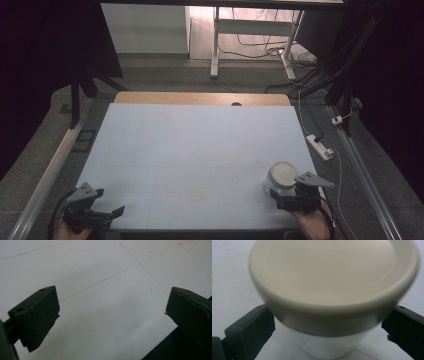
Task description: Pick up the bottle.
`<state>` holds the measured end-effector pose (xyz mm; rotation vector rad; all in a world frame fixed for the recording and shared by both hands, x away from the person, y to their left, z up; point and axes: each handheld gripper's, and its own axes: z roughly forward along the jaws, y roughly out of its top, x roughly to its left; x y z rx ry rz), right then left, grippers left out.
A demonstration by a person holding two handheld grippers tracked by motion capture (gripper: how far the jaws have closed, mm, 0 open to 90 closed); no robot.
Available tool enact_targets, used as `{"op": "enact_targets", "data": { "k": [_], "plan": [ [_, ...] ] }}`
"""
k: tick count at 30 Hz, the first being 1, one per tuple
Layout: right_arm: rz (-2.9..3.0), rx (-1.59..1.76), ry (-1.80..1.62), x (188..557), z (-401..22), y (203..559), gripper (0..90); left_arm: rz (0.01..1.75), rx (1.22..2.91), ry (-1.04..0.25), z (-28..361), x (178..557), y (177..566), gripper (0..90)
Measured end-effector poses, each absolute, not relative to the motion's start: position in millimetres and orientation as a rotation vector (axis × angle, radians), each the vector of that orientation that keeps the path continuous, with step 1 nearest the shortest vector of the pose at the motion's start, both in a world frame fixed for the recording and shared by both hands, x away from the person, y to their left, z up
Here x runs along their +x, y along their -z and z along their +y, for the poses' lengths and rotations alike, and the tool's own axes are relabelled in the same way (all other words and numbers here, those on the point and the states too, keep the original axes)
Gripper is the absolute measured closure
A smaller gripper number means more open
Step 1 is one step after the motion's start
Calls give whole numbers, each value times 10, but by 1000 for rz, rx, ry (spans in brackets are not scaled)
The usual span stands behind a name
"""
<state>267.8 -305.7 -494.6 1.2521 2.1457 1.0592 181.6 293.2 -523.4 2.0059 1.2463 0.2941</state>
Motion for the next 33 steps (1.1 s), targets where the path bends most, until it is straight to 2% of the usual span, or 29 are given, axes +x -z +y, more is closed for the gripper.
{"op": "enact_targets", "data": {
  "k": [20, 24, 33],
  "plan": [
    [2183, 1227, -1053, 2825, -3003, 5029, 0, 1245, 2007, -291, 2930, 1819, 5237, 0],
    [2190, 1223, -1057, 2828, -3002, 5023, 49, 1246, 2007, -290, 2929, 1821, 5238, 0],
    [2188, 1201, -1036, 2815, -2992, 5013, 60, 1245, 2010, -289, 2928, 1822, 5238, 2]
  ]
}}
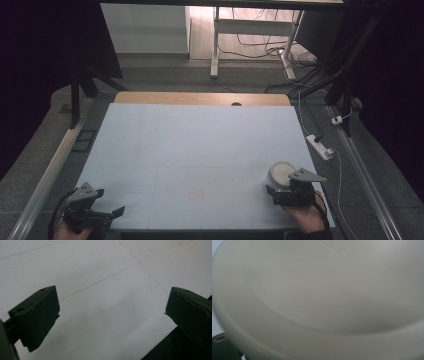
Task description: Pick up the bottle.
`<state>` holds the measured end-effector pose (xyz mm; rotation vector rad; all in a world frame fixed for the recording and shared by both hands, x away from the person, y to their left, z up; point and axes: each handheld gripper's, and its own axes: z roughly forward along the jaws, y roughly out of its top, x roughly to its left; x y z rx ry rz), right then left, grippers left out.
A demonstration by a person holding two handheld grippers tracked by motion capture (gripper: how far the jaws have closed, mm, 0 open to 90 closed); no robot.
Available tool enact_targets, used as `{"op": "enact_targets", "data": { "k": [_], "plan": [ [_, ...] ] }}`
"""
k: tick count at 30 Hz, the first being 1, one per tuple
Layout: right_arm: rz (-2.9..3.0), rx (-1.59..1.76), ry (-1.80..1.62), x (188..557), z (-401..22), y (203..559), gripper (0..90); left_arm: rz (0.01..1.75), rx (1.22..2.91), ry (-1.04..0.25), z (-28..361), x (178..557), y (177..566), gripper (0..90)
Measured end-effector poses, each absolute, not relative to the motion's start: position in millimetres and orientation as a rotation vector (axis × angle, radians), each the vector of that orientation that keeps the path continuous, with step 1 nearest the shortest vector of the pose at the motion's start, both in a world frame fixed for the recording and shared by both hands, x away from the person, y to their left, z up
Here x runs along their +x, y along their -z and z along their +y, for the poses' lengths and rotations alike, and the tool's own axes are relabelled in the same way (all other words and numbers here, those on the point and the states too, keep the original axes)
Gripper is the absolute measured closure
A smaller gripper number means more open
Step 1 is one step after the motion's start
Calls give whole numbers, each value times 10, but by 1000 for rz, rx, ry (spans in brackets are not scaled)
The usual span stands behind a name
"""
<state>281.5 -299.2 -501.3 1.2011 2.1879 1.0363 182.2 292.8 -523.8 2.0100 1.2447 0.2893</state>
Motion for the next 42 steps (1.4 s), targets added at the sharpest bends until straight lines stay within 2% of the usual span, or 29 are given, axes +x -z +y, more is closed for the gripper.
{"op": "enact_targets", "data": {
  "k": [25, 42],
  "plan": [
    [2207, 1177, -1062, 2822, -2954, 4933, 66, 1251, 2004, -283, 2932, 1824, 5239, 2],
    [2282, 1007, -1116, 2938, -2623, 4765, 66, 1256, 1997, -274, 2944, 1829, 5241, 2]
  ]
}}
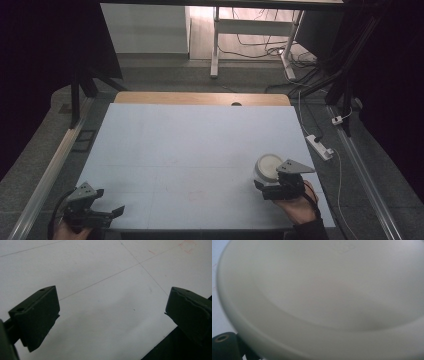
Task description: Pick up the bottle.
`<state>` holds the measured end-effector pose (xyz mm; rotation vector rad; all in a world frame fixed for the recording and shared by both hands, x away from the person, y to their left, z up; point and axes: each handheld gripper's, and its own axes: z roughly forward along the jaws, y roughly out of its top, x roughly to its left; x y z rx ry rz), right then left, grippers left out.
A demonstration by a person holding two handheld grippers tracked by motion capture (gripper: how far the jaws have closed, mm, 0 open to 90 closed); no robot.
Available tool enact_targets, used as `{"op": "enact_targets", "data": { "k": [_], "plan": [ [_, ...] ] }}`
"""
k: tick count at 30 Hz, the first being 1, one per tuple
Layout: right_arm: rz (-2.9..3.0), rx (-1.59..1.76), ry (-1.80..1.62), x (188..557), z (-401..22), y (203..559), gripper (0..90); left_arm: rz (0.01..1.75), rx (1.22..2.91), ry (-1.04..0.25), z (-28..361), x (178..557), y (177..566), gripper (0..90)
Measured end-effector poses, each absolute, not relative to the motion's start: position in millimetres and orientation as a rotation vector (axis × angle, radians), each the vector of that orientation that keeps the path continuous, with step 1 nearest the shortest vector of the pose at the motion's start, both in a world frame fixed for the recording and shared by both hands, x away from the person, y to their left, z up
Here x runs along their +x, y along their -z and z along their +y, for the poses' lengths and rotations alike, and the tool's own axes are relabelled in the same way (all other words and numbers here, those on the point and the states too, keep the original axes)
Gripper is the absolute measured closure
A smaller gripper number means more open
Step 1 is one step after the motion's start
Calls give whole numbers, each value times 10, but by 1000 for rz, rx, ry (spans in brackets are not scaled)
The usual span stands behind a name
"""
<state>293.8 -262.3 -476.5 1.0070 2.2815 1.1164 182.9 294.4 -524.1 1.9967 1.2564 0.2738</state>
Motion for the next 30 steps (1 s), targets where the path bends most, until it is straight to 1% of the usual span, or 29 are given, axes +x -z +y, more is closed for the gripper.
{"op": "enact_targets", "data": {
  "k": [30],
  "plan": [
    [2385, 860, -1168, 3199, -2081, 4687, 66, 1258, 1996, -269, 2950, 1831, 5241, 3]
  ]
}}
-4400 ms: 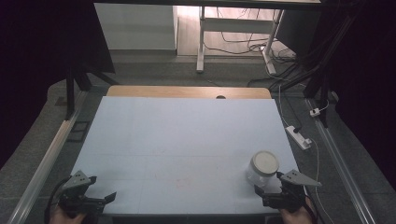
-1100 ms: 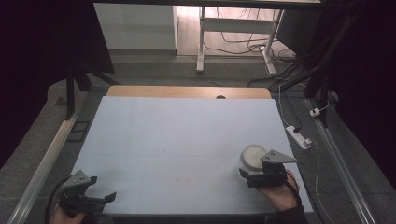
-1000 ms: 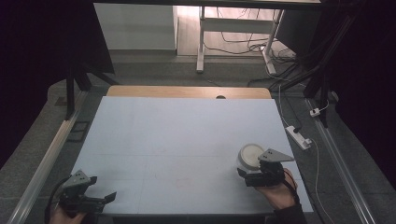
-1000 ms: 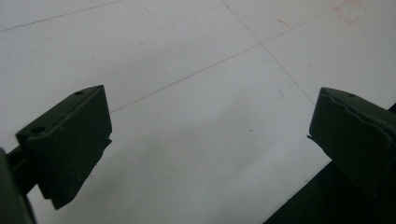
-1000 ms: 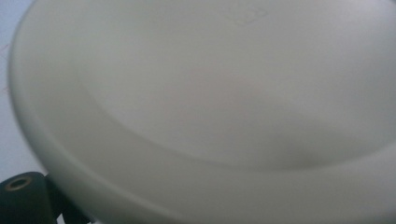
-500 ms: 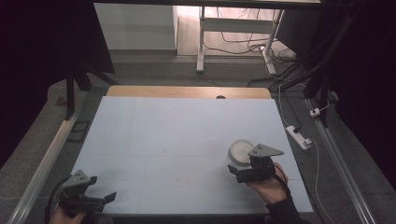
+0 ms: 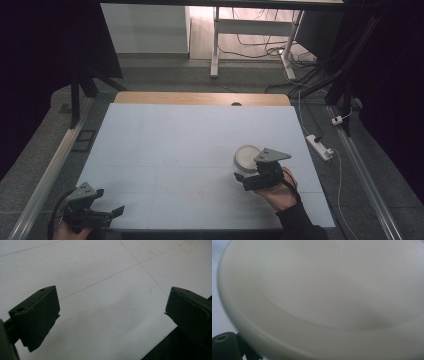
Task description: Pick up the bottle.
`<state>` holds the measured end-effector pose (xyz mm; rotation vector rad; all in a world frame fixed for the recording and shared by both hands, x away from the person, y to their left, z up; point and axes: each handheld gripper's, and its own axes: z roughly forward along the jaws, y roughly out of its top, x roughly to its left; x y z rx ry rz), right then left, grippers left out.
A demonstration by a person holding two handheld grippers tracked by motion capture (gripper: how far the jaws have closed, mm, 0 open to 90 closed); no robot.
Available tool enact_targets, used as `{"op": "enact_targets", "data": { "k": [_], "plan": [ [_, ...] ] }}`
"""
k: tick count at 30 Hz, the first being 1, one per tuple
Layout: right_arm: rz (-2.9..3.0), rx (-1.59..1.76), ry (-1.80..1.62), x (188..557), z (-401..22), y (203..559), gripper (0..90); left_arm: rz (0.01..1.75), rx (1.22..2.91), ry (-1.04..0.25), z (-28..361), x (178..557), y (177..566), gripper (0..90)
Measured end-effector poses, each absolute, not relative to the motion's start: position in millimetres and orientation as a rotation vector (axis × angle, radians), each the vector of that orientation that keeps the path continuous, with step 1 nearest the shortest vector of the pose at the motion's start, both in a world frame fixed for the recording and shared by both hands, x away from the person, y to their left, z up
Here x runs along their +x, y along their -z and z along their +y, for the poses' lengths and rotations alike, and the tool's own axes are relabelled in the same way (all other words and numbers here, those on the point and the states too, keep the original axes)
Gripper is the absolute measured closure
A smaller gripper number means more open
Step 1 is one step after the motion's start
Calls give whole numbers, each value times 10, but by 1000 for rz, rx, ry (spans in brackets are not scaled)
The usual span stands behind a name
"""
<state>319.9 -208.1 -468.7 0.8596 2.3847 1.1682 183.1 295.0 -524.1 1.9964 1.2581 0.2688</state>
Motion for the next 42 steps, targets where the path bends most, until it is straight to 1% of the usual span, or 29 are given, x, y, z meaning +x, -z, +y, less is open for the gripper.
{"op": "enact_targets", "data": {
  "k": [42],
  "plan": [
    [2508, 689, -1187, 3537, -1305, 4716, 66, 1259, 1996, -263, 2953, 1836, 5244, 4]
  ]
}}
